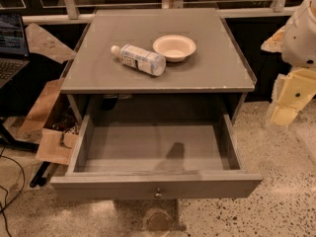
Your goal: Place blue plastic bottle into top drawer
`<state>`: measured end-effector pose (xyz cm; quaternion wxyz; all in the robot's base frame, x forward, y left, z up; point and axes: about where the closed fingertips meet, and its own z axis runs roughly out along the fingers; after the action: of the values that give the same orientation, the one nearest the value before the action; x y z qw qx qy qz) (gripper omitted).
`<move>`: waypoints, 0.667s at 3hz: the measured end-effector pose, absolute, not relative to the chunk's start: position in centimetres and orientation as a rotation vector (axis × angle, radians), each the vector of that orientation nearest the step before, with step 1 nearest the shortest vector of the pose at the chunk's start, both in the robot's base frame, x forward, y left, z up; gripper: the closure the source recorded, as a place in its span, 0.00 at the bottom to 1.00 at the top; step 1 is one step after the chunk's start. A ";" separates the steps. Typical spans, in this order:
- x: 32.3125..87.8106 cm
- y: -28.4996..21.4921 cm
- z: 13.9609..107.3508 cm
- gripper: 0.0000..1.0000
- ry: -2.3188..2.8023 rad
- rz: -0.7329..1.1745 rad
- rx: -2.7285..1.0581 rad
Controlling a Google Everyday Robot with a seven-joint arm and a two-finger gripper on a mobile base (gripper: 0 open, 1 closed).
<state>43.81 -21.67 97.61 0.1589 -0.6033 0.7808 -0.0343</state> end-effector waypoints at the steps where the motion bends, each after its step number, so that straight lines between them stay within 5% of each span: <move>1: 43.8 -21.7 97.6 0.00 2.232 -0.098 -1.725; 2: 45.2 -20.5 97.8 0.00 2.202 -0.104 -1.688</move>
Offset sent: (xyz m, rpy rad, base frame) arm 0.0393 0.0335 -0.0008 0.0728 -0.0914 -0.0194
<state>45.15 -20.46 97.76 0.1814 -0.5978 0.7800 -0.0368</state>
